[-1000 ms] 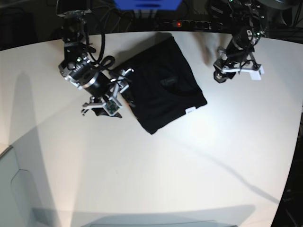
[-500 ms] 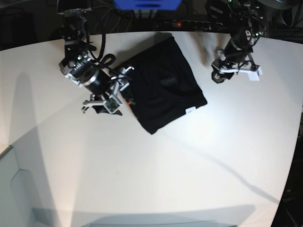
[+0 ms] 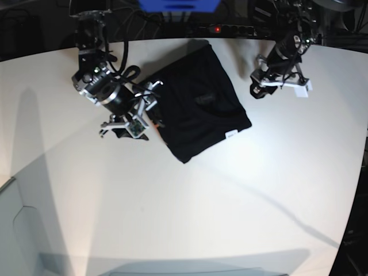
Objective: Fold the T-shirt properly
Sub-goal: 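Move the left gripper to the bundle's edge and grasp it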
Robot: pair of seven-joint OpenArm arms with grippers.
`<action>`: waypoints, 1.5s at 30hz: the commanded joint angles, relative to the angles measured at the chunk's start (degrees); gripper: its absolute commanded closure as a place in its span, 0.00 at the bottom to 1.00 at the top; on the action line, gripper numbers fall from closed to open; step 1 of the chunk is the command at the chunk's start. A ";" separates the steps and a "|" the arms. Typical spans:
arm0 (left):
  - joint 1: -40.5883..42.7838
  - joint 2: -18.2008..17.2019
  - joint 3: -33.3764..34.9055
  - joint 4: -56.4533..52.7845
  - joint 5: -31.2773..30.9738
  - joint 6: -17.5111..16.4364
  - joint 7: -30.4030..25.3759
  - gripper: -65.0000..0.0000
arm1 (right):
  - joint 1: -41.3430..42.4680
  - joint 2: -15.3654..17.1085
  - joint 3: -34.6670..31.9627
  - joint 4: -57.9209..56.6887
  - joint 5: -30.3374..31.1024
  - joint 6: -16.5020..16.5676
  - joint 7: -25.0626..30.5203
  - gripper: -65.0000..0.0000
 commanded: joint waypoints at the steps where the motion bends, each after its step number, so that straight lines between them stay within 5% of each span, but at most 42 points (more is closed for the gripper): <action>1: 0.16 -0.34 0.13 1.21 -1.22 0.41 -0.45 0.52 | 0.39 -0.15 0.06 1.18 0.96 0.34 1.53 0.50; 14: 0.07 -0.34 1.54 1.12 -1.13 0.41 -0.45 0.52 | 0.57 -0.07 0.32 1.27 0.87 0.34 1.53 0.50; 24: 0.78 -0.17 1.62 1.21 -1.66 0.41 -0.54 0.52 | 0.92 -1.91 7.09 4.44 1.05 0.34 1.53 0.49; 32: 0.25 4.23 1.71 1.21 -1.31 0.32 -0.54 0.45 | 0.30 -1.65 9.03 4.17 1.05 0.34 1.53 0.49; 45: -4.06 5.72 9.62 -0.02 -1.04 0.41 -0.54 0.44 | 0.22 -1.39 9.03 3.91 0.96 0.34 1.53 0.49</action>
